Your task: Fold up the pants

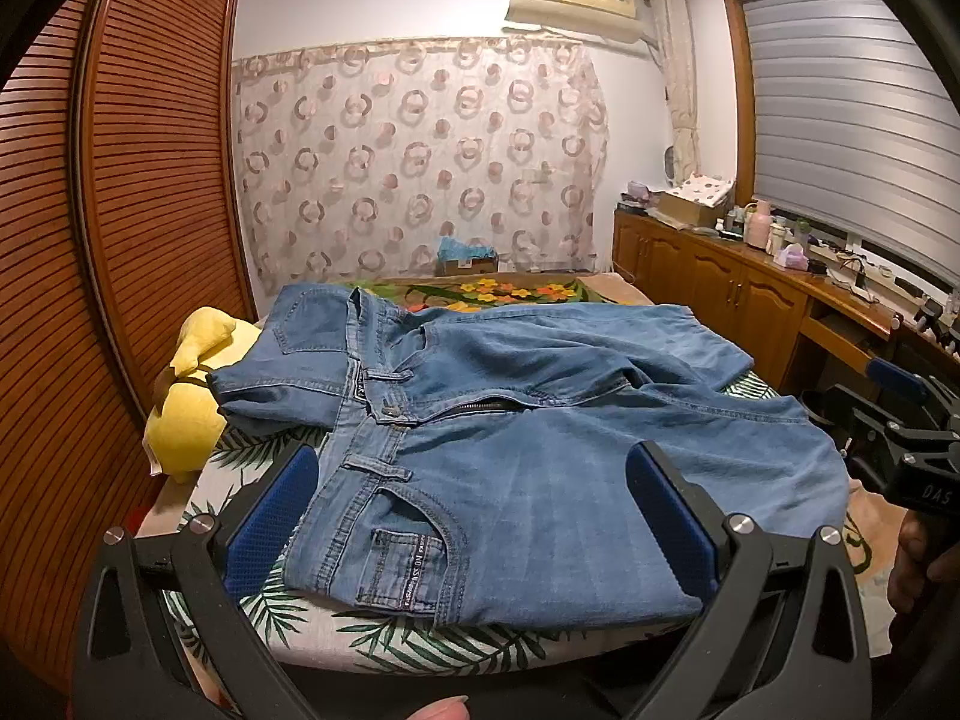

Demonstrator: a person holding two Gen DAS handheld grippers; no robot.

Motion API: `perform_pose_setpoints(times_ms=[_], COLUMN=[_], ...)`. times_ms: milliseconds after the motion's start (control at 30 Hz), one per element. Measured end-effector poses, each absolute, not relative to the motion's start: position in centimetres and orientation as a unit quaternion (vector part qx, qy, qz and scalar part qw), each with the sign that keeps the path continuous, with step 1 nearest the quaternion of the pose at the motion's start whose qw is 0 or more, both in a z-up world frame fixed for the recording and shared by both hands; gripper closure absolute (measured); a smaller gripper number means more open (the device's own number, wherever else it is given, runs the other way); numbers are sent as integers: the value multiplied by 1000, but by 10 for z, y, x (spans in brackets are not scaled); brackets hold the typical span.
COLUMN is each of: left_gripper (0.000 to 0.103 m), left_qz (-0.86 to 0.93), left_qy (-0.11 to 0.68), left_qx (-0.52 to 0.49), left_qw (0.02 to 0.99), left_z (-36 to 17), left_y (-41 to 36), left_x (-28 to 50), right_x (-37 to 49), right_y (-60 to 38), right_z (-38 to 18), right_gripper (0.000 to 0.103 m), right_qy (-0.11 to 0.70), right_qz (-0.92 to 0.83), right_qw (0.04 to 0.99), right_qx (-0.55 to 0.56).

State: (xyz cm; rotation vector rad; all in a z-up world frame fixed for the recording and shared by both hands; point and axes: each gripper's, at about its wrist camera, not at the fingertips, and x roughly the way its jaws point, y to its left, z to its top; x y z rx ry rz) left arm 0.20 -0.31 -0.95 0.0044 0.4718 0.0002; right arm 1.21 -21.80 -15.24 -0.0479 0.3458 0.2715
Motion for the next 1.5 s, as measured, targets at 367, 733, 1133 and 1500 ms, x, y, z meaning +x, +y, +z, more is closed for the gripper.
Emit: perform_pose_setpoints(times_ms=[367, 733, 1133, 1500], left_gripper=[0, 0, 0, 0], left_qz=[-2, -7, -3, -10], left_qy=[235, 262, 291, 302], left_qx=[1, -2, -3, -23], left_qw=[972, 965, 957, 953], left_z=[-10, -10, -40, -57], left_y=[-3, -7, 11, 37], left_x=[2, 11, 27, 31], right_x=[12, 20, 35, 44], right_y=[-218, -223, -227, -232], right_z=[-152, -160, -167, -174], right_gripper=[0, 0, 0, 0], right_qy=[169, 193, 223, 249], right_qz=[135, 135, 124, 109], right_qw=[976, 971, 966, 961], right_qx=[-25, -26, -35, -47])
